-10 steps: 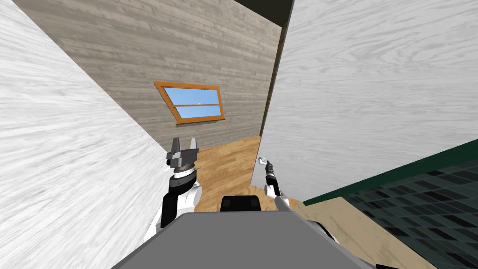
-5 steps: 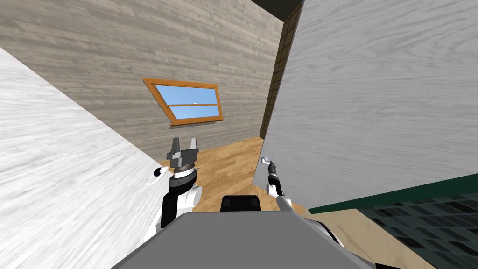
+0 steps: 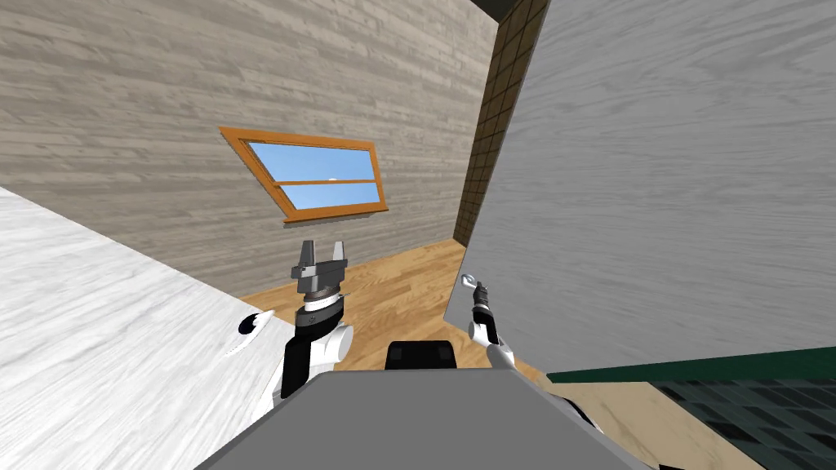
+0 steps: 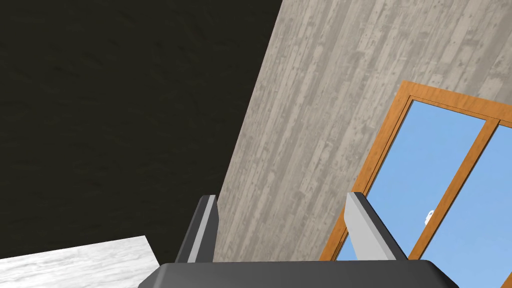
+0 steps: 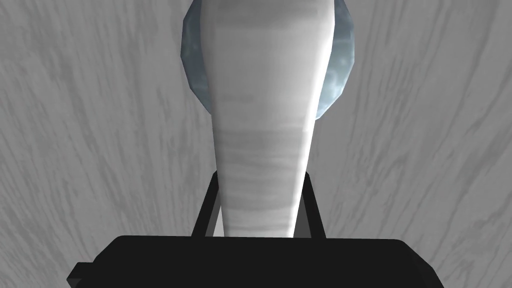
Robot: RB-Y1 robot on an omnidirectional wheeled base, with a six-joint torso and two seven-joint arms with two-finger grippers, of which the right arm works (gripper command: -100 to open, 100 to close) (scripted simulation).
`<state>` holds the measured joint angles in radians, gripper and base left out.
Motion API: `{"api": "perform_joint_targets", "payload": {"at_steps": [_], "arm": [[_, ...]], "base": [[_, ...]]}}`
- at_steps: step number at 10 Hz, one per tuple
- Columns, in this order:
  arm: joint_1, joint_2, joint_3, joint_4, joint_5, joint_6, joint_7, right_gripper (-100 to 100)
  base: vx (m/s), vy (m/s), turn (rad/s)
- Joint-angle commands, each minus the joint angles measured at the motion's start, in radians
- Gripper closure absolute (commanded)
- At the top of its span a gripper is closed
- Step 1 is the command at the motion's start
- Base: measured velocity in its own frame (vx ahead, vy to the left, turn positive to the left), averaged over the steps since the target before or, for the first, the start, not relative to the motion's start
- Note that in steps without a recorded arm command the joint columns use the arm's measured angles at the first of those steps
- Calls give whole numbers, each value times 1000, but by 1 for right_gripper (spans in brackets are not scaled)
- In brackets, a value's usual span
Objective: Push the door open
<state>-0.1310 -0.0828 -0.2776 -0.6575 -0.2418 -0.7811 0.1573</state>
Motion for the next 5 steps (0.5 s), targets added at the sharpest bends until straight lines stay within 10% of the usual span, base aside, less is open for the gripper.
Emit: {"api": "perform_joint_targets", "payload": {"at_steps": [1, 5], "arm": [[-13, -12, -4, 28, -2, -20, -5, 100], [-10, -13, -51, 28, -31, -23, 11, 100]], "base": [[7, -14, 20], [161, 35, -57]]}}
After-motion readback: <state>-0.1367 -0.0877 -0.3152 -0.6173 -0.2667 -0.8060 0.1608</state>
